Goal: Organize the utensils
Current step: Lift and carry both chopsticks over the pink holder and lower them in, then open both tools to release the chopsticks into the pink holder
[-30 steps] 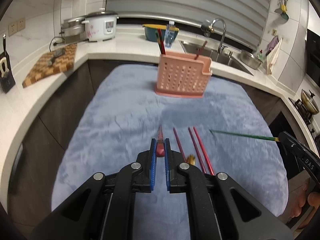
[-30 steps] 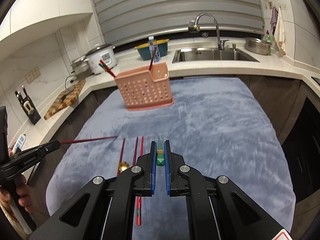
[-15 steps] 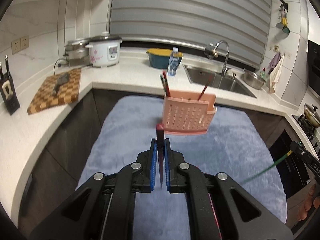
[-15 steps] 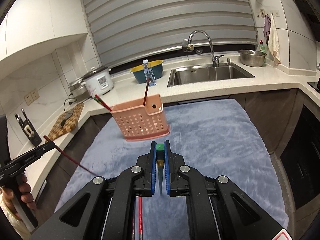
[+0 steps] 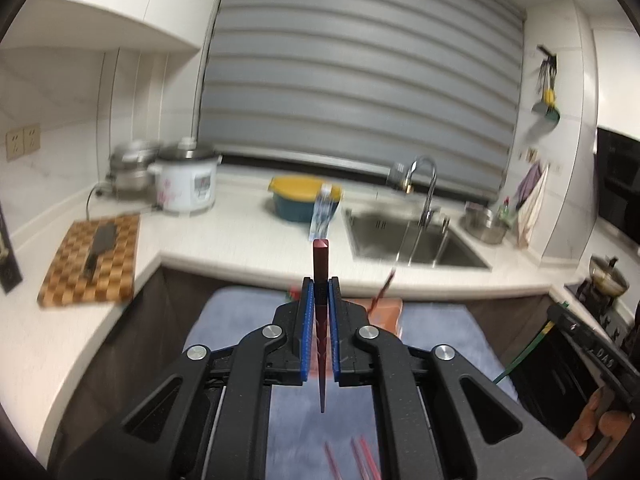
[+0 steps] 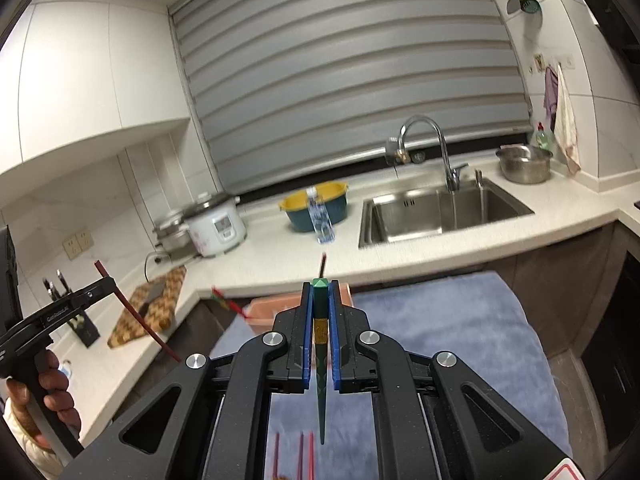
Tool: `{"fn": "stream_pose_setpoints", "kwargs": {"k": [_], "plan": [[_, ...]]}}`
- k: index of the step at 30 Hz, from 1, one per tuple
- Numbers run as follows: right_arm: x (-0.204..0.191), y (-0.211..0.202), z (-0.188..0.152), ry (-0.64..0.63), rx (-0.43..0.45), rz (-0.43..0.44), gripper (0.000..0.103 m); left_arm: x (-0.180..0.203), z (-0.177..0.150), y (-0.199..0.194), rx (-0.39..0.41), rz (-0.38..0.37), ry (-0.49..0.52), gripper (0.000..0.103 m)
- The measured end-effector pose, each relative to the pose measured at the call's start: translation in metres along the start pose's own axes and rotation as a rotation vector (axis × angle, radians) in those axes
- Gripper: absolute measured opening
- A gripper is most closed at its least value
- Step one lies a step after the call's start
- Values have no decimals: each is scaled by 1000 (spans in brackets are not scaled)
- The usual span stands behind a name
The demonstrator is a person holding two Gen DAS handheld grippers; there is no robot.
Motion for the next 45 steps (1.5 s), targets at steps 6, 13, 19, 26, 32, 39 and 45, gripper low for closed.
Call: {"fn": "stream_pose_setpoints", "kwargs": {"k": [6,13,19,26,32,39,45], "plan": [[-17,18,66,16,99,83,7,9,62,14,111,-18,-10,7],[-30,60,111,34,151,113,7,-1,83,73,70,-2,-39,7],[-36,118,113,18,109,62,7,-11,77,114,26,-3,-63,7],[-29,169,89,13,4,36,7,-19,67,149,-27,5,-80,7],[-24,190,69,-5,-63,6,7,-26,50,167,-81,12,-89,7],[-20,188,61,8,-67,-15,14,-28,39,164,-86,75,-72,17],[-16,172,54,28,-52,-17,30,-28,33,147,-79,108,-72,39]]}}
Point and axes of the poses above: each gripper's, at about its wrist camera, not at the fingertips, and y roughly the way its jaws point, x to its right, z to its top, the point moved 8 cm from there along y, roughly the way its jaws point, and after that the axes turned 15 degrees about -x, right-handed, at the moved point
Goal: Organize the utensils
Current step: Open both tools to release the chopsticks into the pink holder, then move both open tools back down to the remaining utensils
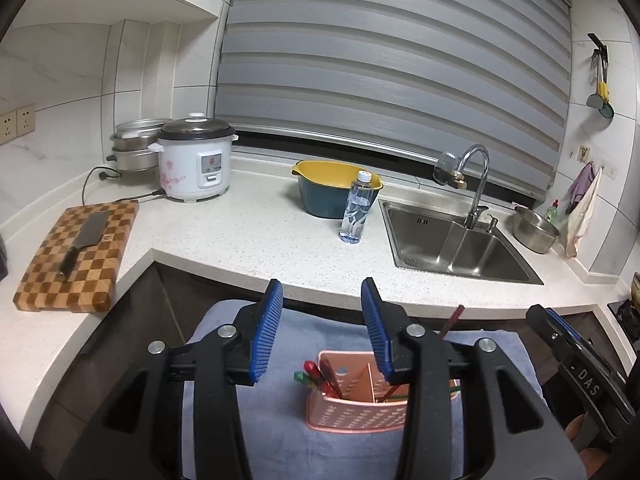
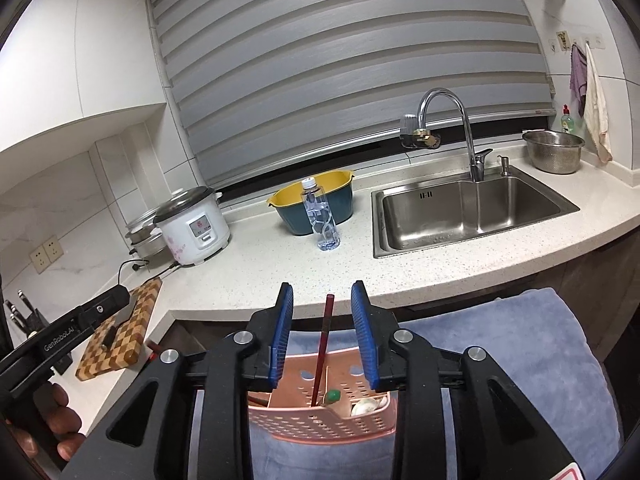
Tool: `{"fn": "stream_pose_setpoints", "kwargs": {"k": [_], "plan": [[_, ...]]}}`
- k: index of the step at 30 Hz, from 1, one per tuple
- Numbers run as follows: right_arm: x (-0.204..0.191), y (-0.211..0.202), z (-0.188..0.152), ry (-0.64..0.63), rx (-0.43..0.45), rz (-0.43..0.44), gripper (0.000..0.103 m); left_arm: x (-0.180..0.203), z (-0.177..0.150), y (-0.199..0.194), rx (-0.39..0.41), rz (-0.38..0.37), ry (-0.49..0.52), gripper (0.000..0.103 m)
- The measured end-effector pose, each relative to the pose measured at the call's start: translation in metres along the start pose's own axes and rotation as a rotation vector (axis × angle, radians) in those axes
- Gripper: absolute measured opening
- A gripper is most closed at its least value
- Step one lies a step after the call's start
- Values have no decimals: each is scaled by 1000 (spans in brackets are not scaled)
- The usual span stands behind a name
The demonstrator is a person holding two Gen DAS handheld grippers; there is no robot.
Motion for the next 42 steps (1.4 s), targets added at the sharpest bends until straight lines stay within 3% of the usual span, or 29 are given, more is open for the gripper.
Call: {"fn": "stream_pose_setpoints", "kwargs": {"k": [5,18,23,35,42], "plan": [[2,-18,-14,6,-6,11,32,1,-13,-18,8,35,18,54],[-2,-84,-91,-88,-42,-17,37,10,-78,-63,-36,95,81,59],[6,-97,-144,-109,-112,-37,38,1,-127,-67,-106,95,65,61],[33,-95,-299,-115,-386,-86,38,-21,-261,-52,-326,98,42,61],[31,-89,-350,-137,-474,-91,38,-23,-318,-50,-426,91,40,61]]}}
Point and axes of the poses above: each gripper's, at about its wrist camera, not at the fingertips, and y roughly the way its jaws point, x to its right, z to its top, the point moved 8 cm from there along y, roughly the way its jaws point, and after that the axes turned 15 degrees about -x, right-handed, at the moved point
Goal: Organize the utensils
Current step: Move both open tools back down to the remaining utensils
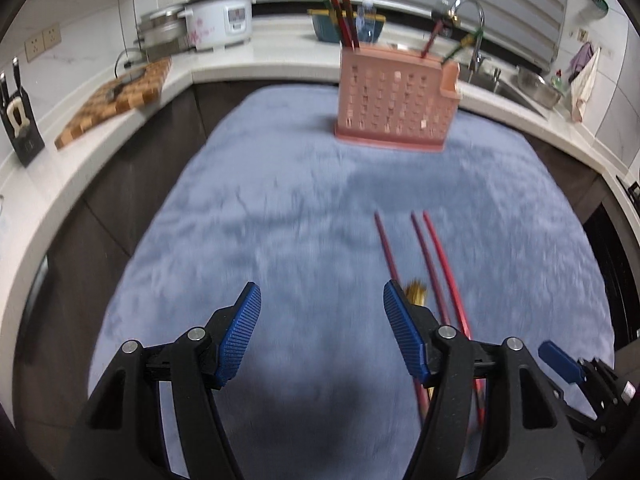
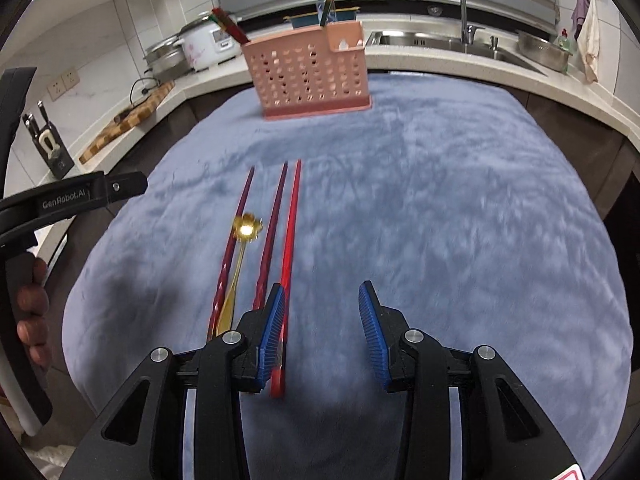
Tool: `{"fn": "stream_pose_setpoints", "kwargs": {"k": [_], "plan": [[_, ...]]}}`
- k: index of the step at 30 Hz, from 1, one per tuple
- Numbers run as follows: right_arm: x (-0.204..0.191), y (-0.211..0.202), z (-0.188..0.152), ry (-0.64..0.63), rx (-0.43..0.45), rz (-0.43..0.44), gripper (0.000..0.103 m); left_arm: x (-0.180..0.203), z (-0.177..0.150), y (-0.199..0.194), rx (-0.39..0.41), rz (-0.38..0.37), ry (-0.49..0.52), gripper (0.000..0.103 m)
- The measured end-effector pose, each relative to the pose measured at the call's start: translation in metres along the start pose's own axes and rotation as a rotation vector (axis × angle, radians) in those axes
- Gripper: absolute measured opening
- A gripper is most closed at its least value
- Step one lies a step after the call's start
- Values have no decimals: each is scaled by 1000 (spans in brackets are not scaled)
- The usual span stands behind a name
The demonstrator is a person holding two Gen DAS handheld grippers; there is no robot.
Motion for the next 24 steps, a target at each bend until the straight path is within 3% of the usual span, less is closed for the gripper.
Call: {"fn": "stream_pose_setpoints", "kwargs": {"k": [14,21,24], "plan": [[-19,30,-24,-57,-85,8,34,-2,-44,23,-99,1,4,61],[-23,37,-30,-90,-109,-7,21,10,-52,22,-107,-10,38,66],[-22,38,-31,-94,-109,-12,8,19,-56,21,-108,-20,70,67]]}}
Point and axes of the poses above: each gripper's, at about its wrist camera, not at the fingertips, and y roughly the way its jaws point, x to its right, z to its top, the point moved 8 cm from there along y, roughly the way its jaws point, and after that the axes turned 15 degrees about -x, right-handed, at the moved point
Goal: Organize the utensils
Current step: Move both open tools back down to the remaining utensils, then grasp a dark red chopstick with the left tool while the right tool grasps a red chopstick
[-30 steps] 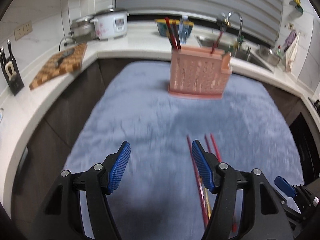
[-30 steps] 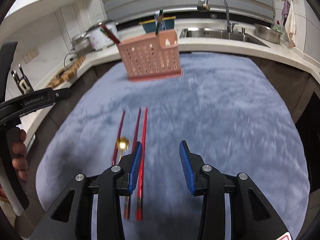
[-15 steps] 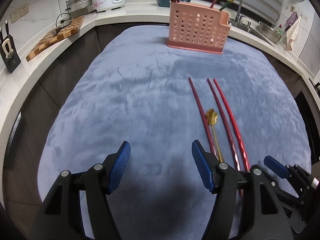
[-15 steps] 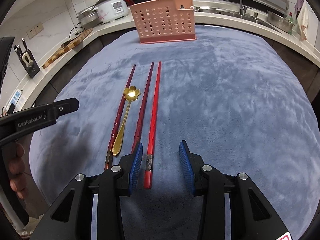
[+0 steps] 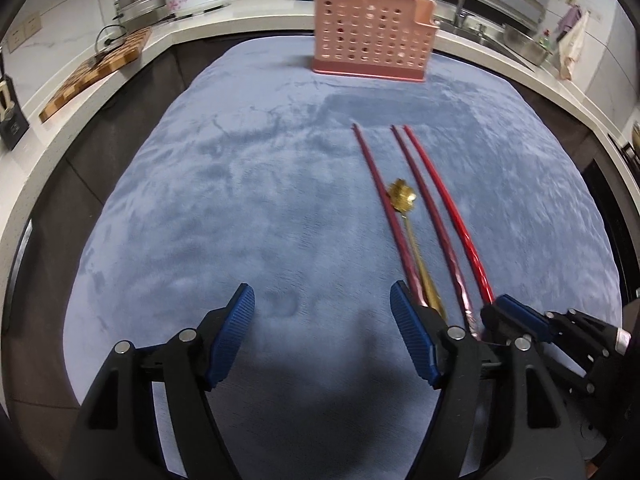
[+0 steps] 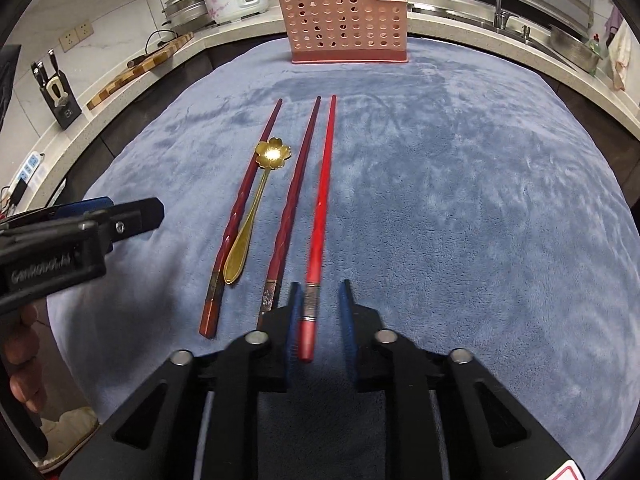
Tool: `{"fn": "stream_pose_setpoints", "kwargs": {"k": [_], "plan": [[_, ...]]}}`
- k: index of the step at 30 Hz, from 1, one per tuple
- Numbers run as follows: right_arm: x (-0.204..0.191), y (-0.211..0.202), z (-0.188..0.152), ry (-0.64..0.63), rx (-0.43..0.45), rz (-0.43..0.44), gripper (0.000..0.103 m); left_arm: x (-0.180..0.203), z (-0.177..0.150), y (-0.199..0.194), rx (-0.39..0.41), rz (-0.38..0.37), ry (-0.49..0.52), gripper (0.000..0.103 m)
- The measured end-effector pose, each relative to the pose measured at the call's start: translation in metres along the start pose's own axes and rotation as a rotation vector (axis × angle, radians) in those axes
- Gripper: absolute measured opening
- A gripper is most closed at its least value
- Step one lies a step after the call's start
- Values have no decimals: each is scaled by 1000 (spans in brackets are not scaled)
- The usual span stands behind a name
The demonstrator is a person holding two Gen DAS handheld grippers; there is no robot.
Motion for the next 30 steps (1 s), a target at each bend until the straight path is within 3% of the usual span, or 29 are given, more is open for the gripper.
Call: {"fn": "stream_pose_setpoints", "kwargs": {"k": [6,8,18,26,30], "plan": [[5,-3,-1,17,5,-4,7,17,-4,-1,-4,-11,57,68],[9,-4,0,29,9,-3,7,23,-6,-2,-1,-17,76,74],[21,-9,-2,72,17,2,7,50,-19,10,-52,-39,186,74],[21,-8,-4,76,14,8,7,40,-26,29,-134,-69,132,59],[21,-7,-5,74,13,9,7,37,-26,30,-135,-70,121,51]]}}
Point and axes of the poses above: each gripper's, at about its wrist camera, not at the fingertips, and y roughly the way its jaws point, x to its right, z to its top, the point moved 8 cm from there along y, roughly the way its jaws point, and after that the axes turned 15 degrees about -x, right-handed, at the moved point
